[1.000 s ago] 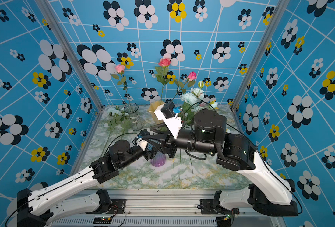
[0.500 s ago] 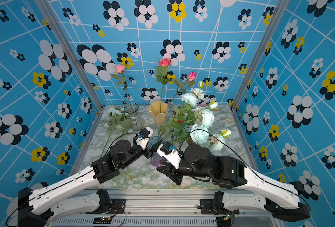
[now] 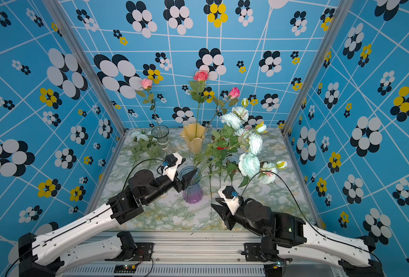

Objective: Pick out blue flowers from the vase
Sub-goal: Pick up the flower from the vase.

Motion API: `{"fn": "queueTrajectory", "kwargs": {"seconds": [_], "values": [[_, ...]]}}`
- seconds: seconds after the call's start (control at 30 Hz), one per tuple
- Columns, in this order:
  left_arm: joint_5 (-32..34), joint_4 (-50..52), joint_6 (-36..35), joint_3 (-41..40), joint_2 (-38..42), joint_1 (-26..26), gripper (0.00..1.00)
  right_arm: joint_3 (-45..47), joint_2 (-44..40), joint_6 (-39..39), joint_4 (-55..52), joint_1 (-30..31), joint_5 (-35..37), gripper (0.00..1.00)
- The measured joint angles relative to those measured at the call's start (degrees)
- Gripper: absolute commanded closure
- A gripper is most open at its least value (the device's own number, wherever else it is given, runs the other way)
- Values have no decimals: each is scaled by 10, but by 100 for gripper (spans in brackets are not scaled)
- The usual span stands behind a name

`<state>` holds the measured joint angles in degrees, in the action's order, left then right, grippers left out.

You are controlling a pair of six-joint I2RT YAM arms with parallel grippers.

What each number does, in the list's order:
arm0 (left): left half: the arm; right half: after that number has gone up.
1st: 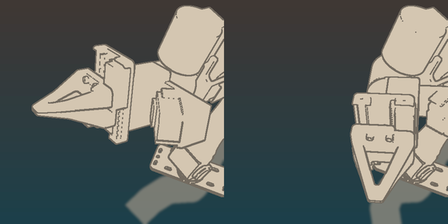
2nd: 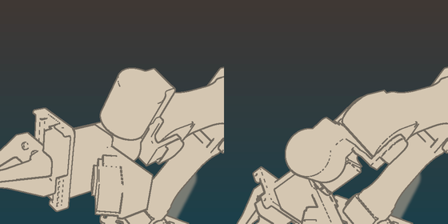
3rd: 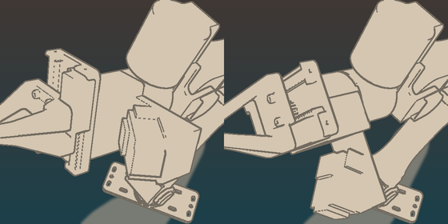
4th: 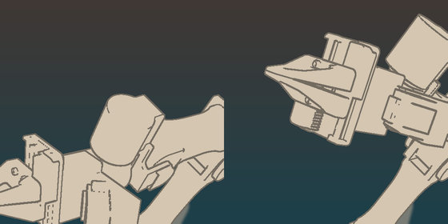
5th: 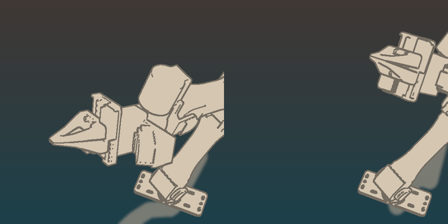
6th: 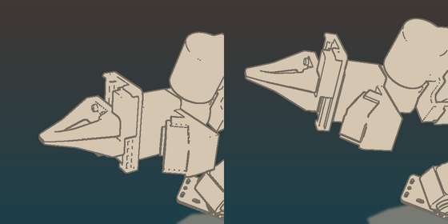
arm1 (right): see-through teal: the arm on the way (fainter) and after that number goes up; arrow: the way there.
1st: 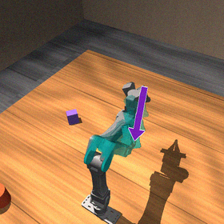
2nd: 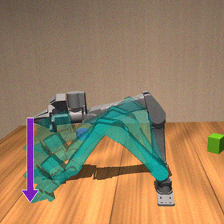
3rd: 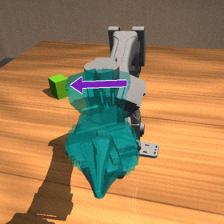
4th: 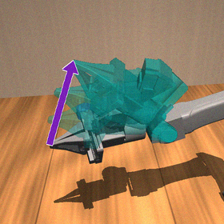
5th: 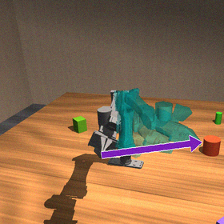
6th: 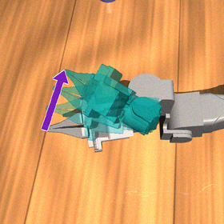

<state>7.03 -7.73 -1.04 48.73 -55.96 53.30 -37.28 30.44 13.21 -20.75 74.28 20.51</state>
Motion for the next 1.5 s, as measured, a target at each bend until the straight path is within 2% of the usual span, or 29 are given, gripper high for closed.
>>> {"fn": "queueTrajectory", "kwargs": {"seconds": [0.17,0.3,0.5,0.73,0.83,0.93,1.0,1.1,1.37,1.5], "values": [[-28,6,0,6,-27,0,31,68,-60,10,39,-7,66,73],[-34,24,-4,25,-49,5,35,108,-85,20,69,-60,89,73],[-8,61,-33,79,-97,42,38,123,-49,38,94,-147,59,73],[56,85,-81,131,-172,94,40,120,-11,37,117,-160,33,73],[86,77,-96,137,-202,101,48,107,16,33,116,-160,21,73],[140,68,-110,141,-236,101,65,88,41,28,116,-160,9,73],[179,59,-119,140,-253,101,71,80,47,25,116,-160,1,73],[203,39,-123,125,-248,98,79,76,48,23,116,-160,-6,73],[193,2,-115,93,-183,97,91,76,57,22,116,-160,-10,74],[173,-5,-103,86,-162,85,92,76,75,22,116,-160,-10,74]]}}
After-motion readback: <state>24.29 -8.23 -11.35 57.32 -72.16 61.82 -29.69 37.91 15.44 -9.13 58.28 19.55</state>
